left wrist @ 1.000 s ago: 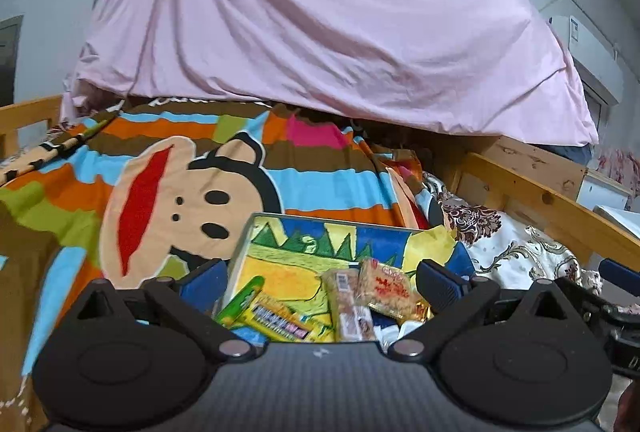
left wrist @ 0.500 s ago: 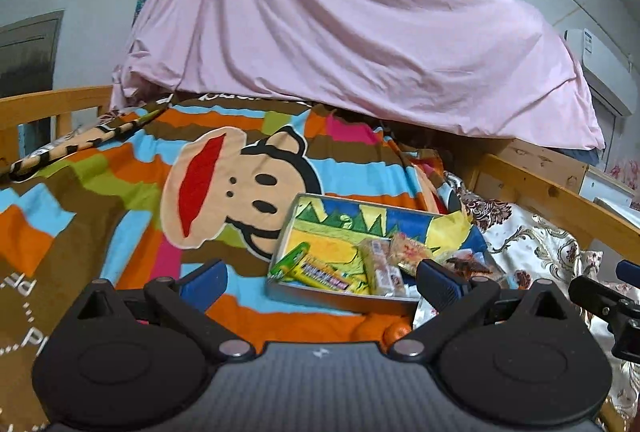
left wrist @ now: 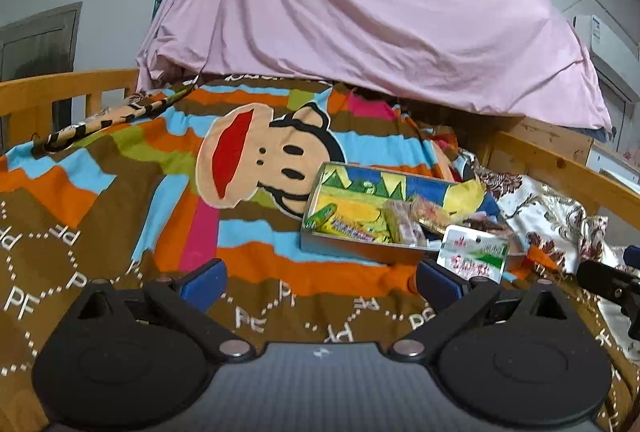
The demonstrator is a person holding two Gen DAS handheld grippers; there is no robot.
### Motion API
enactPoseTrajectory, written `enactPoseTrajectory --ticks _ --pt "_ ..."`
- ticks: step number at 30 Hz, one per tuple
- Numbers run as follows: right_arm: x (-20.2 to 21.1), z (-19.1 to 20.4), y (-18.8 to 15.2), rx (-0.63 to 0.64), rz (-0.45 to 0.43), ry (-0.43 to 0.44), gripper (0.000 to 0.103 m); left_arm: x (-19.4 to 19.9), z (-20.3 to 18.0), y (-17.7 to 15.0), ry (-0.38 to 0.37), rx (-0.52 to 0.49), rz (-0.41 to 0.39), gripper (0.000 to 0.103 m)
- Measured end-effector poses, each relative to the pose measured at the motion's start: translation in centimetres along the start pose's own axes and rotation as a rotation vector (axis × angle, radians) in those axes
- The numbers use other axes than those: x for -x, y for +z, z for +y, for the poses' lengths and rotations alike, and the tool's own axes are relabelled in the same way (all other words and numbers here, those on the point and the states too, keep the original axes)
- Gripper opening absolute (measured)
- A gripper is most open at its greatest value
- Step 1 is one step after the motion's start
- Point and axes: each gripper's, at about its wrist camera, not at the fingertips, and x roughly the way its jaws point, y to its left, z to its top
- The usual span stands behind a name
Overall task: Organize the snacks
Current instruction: 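Withdraw both open tools up and away from the tin tray, then move right tool toward the white-green kelp bag while left tool approaches the mandarin orange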
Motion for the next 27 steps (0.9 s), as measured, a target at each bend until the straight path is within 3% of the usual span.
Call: enactPoseTrajectory --ticks 14,27 --pt "-1.5 1.3 -0.9 0.075 0.103 0.006 0.102 -0.2 0.5 -1.2 0.032 -0.011 0.058 0.102" --pt "-3.5 0.6 -1.4 0.023 0.197 -0.009 0.102 -1.5 0.4 -1.5 0.059 -0.021 0.133 0.102"
